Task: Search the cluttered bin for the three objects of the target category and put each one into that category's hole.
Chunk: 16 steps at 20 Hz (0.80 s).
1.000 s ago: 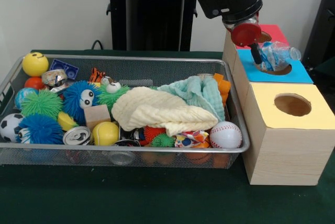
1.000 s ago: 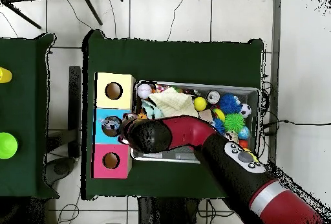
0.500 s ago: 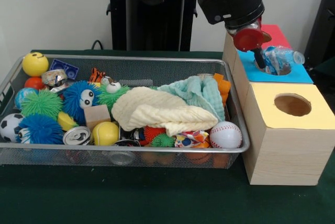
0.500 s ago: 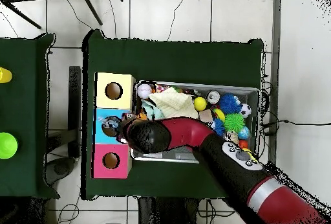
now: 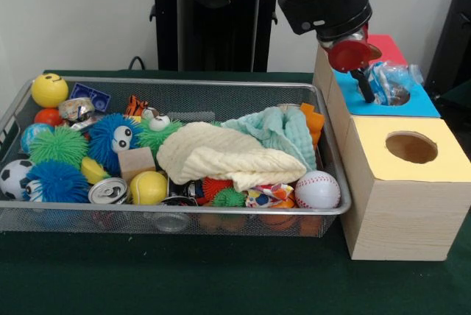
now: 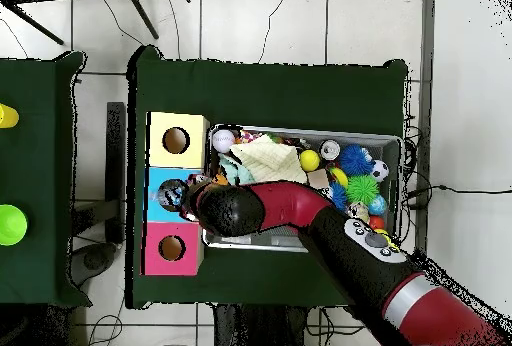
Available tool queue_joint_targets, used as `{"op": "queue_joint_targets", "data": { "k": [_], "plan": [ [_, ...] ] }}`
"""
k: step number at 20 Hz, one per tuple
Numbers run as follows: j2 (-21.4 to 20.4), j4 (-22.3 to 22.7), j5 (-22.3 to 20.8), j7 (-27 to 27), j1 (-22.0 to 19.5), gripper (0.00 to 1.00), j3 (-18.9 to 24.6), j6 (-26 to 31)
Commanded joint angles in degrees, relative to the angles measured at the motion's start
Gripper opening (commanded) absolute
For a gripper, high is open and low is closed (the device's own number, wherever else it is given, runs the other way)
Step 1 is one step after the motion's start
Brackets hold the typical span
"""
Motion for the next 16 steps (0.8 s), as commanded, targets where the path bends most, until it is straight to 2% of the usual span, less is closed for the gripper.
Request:
{"op": "queue_joint_targets", "data": {
  "k": [1, 16],
  "plan": [
    [-0.54, 1.43, 2.89, 12.51, -2.24, 1.0, 0.07, 1.52],
    [-3.54, 2.06, 4.83, 11.96, -3.02, 1.0, 0.49, 4.53]
  ]
}}
